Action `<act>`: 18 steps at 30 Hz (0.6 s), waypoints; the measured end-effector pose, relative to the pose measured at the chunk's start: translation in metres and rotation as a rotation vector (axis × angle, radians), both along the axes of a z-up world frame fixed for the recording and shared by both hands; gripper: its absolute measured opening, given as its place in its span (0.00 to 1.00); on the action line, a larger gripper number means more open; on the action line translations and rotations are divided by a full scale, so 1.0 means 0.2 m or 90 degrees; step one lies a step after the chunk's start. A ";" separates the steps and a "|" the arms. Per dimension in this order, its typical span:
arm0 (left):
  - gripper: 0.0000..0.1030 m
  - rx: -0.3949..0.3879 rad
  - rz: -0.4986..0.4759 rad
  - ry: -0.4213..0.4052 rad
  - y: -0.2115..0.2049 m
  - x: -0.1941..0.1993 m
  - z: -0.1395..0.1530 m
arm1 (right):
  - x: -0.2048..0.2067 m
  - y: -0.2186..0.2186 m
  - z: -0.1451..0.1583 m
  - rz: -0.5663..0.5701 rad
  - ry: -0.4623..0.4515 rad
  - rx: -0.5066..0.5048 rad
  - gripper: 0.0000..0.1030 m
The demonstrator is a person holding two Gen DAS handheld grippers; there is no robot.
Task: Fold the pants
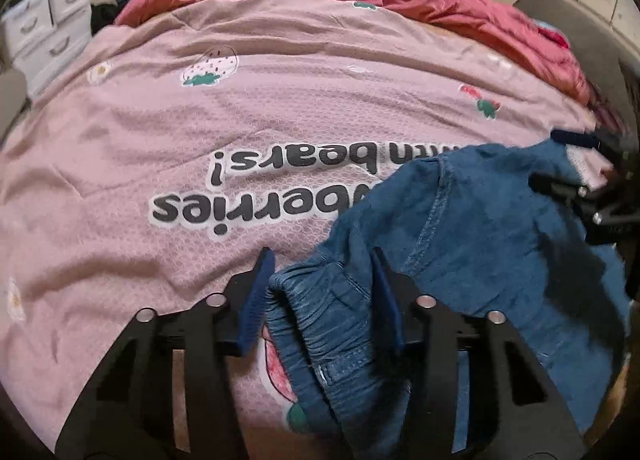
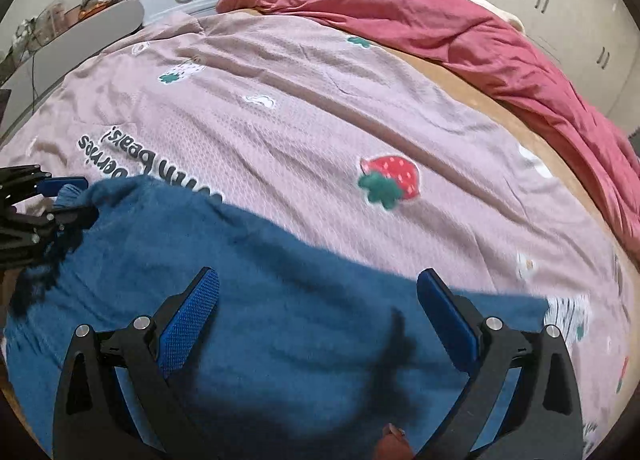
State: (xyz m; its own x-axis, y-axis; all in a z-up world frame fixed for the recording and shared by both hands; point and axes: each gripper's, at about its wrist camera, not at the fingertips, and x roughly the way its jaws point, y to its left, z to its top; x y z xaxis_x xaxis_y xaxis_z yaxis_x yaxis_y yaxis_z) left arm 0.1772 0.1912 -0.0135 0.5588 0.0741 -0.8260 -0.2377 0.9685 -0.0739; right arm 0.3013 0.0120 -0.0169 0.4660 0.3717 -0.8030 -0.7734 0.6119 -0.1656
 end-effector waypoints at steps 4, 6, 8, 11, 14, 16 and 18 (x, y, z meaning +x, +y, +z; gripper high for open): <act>0.24 -0.008 0.004 -0.028 0.00 -0.03 0.03 | -0.01 0.09 -0.03 0.060 0.000 -0.036 0.95; 0.22 -0.005 -0.003 -0.054 -0.01 -0.07 0.08 | -0.01 0.14 -0.05 0.077 -0.013 -0.058 0.94; 0.21 0.008 -0.009 -0.072 -0.04 -0.09 0.11 | -0.02 0.17 -0.05 0.100 -0.016 -0.065 0.81; 0.20 0.006 -0.019 -0.092 -0.08 -0.13 0.14 | -0.02 0.23 -0.09 0.133 -0.016 -0.089 0.68; 0.18 0.011 -0.025 -0.098 -0.10 -0.14 0.15 | -0.04 0.27 -0.12 0.166 0.012 -0.090 0.31; 0.18 0.018 -0.025 -0.097 -0.12 -0.15 0.15 | -0.08 0.26 -0.11 0.174 -0.003 -0.084 0.17; 0.18 0.019 -0.026 -0.098 -0.12 -0.16 0.15 | -0.12 0.22 -0.08 0.161 -0.029 -0.075 0.07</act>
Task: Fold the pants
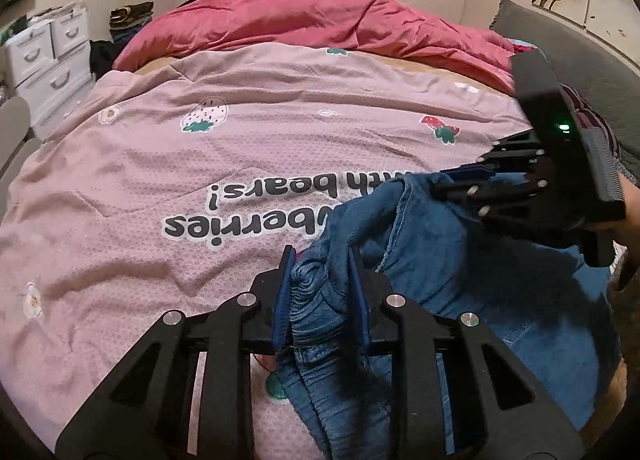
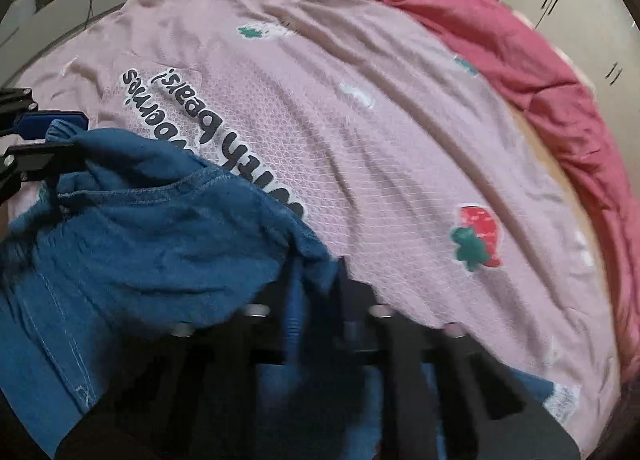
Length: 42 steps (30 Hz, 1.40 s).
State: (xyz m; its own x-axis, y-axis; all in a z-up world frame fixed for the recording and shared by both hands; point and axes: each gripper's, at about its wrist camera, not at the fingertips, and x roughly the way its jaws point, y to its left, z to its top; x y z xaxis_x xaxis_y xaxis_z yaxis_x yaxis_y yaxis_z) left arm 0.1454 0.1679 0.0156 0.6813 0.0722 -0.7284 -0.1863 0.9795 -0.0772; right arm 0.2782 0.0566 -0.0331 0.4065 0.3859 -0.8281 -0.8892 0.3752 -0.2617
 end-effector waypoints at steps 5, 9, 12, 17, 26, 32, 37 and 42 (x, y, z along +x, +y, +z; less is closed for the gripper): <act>0.18 0.005 -0.002 -0.015 -0.02 -0.03 0.02 | -0.07 -0.16 0.12 -0.037 -0.001 0.082 0.05; 0.18 0.018 -0.007 -0.034 -0.07 -0.07 0.06 | -0.13 -0.29 0.22 -0.047 -0.007 0.134 0.05; 0.18 0.022 -0.014 -0.055 -0.10 -0.11 0.10 | -0.22 -0.38 0.30 -0.046 -0.014 0.166 0.05; 0.18 0.028 -0.025 -0.075 -0.17 -0.19 0.17 | -0.39 -0.55 0.34 -0.043 -0.018 0.201 0.05; 0.17 0.007 -0.046 -0.078 -0.33 -0.46 0.12 | -0.71 -0.79 0.27 -0.047 0.012 0.231 0.05; 0.17 0.005 -0.061 -0.055 -0.45 -0.60 0.03 | -0.90 -0.91 0.15 -0.063 0.038 0.225 0.05; 0.17 0.007 -0.060 -0.051 -0.50 -0.69 0.02 | -1.02 -0.97 0.09 -0.057 0.047 0.215 0.05; 0.17 -0.001 -0.053 -0.044 -0.50 -0.79 0.02 | -1.11 -0.99 0.04 -0.060 0.075 0.217 0.05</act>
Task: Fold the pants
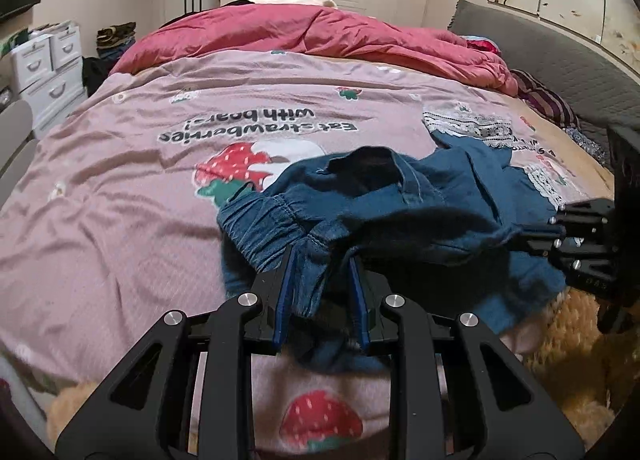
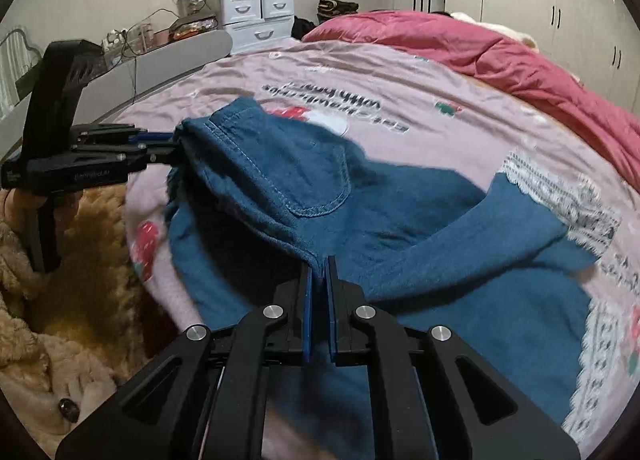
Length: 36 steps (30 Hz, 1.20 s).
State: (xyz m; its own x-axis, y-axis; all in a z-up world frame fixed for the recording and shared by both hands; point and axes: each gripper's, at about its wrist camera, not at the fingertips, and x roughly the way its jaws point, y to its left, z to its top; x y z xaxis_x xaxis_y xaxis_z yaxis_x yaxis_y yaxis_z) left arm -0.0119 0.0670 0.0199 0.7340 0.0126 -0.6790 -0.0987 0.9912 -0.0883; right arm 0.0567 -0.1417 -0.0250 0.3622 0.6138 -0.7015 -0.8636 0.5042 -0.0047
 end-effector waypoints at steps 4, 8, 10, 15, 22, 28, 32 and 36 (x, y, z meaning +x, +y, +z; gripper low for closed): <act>0.18 0.003 0.005 0.027 0.01 -0.02 -0.03 | -0.08 0.04 -0.07 0.010 0.009 -0.017 0.07; 0.20 0.006 0.002 0.048 0.00 -0.03 -0.06 | -0.10 0.05 -0.13 -0.003 0.035 -0.024 0.09; 0.23 -0.006 0.008 0.048 0.02 -0.04 -0.06 | -0.11 0.04 -0.14 0.000 0.043 -0.019 0.09; 0.30 -0.029 0.017 0.044 0.08 -0.08 -0.03 | -0.13 0.00 -0.07 0.000 0.053 0.013 0.08; 0.37 -0.063 0.034 0.073 0.17 -0.13 -0.04 | -0.12 0.04 -0.16 0.010 0.094 -0.002 0.09; 0.37 -0.037 0.043 0.032 0.16 -0.24 0.10 | -0.12 0.01 -0.15 0.008 0.106 0.015 0.12; 0.37 -0.063 0.014 0.009 0.13 -0.17 0.15 | -0.13 0.01 -0.14 0.018 0.126 0.020 0.16; 0.37 -0.063 -0.042 0.023 0.01 0.00 0.11 | -0.17 -0.03 -0.09 0.023 0.134 0.034 0.16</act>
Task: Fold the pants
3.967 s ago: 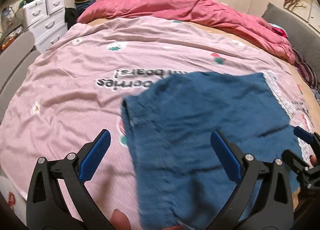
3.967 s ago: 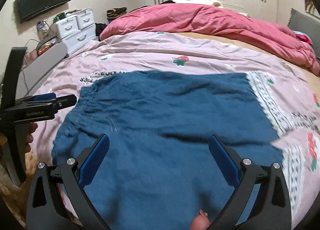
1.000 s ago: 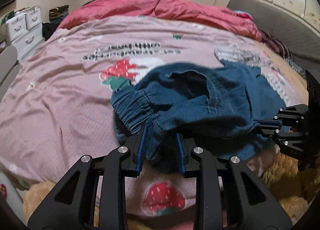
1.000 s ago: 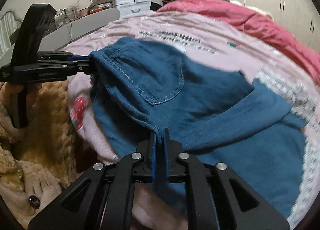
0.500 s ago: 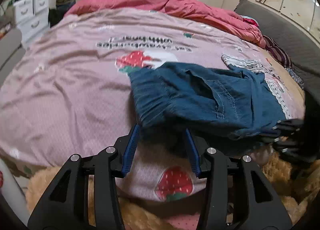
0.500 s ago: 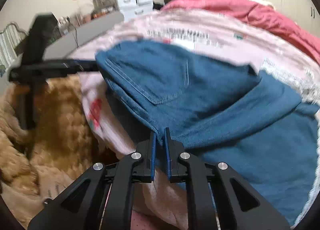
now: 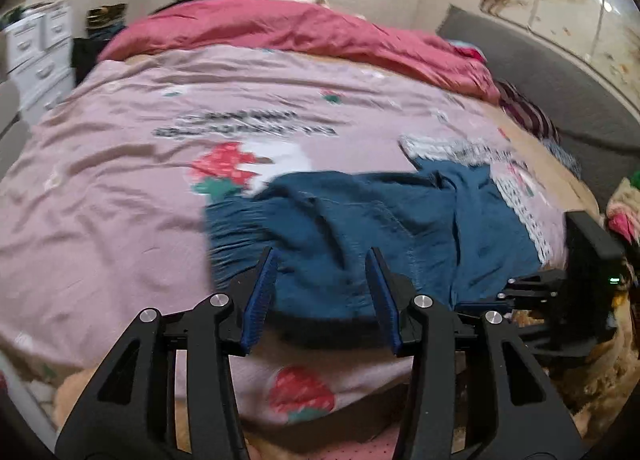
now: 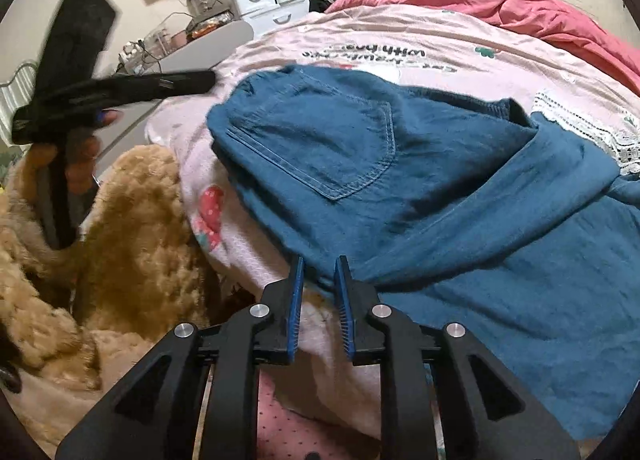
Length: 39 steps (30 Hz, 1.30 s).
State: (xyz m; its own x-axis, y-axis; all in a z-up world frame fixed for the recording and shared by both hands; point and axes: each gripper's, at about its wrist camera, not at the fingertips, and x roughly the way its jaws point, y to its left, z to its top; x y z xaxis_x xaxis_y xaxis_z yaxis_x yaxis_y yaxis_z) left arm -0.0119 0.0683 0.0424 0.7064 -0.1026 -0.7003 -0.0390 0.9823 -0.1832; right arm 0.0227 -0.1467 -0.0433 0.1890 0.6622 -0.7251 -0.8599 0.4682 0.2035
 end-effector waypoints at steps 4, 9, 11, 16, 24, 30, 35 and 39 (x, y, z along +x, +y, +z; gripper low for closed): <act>0.37 0.039 0.009 0.060 -0.05 0.09 -0.17 | 0.00 -0.07 0.11 -0.028 -0.017 0.028 0.24; 0.37 0.033 0.015 0.062 -0.04 0.06 -0.24 | 0.06 -0.05 0.20 -0.054 -0.048 0.050 0.31; 0.37 0.032 0.016 0.062 -0.04 0.07 -0.24 | 0.10 0.02 0.19 -0.064 -0.051 0.048 0.36; 0.37 0.035 0.016 0.059 -0.04 0.07 -0.25 | 0.22 0.14 -0.06 -0.117 -0.001 -0.058 0.37; 0.37 0.022 0.030 0.025 -0.04 0.01 -0.15 | 0.23 -0.06 0.03 -0.151 0.034 0.057 0.37; 0.44 0.017 -0.008 -0.047 -0.12 -0.05 0.09 | 0.25 -0.38 0.13 -0.258 0.010 0.097 0.47; 0.44 -0.044 -0.125 -0.011 -0.32 0.17 0.04 | 0.33 -0.57 0.17 -0.338 -0.009 0.102 0.55; 0.36 -0.100 -0.219 0.048 -0.54 0.34 -0.08 | 0.39 -0.62 0.21 -0.372 -0.036 0.096 0.58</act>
